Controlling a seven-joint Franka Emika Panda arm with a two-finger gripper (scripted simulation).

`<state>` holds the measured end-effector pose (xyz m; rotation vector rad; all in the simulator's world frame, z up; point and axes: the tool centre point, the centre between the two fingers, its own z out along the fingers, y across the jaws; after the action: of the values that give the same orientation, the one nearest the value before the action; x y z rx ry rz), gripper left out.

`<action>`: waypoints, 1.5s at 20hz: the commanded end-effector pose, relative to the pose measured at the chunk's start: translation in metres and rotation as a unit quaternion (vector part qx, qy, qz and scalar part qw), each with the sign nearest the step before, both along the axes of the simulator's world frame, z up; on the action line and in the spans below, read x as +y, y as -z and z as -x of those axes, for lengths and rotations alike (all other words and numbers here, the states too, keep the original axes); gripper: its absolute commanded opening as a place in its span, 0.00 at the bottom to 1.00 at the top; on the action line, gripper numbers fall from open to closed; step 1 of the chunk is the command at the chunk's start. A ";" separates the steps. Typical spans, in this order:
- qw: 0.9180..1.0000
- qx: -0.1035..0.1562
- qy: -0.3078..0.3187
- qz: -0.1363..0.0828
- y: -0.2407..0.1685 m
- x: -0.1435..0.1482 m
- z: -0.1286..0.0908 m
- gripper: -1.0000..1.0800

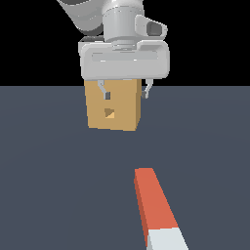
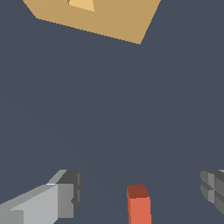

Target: Insert the peg into the horizontal hole in a box.

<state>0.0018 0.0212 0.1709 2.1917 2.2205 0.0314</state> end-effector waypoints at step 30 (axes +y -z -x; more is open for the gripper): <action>1.000 0.012 -0.025 0.000 0.083 -0.217 -0.034 0.96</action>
<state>0.0326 -0.1837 0.0929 2.1536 2.2803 0.0065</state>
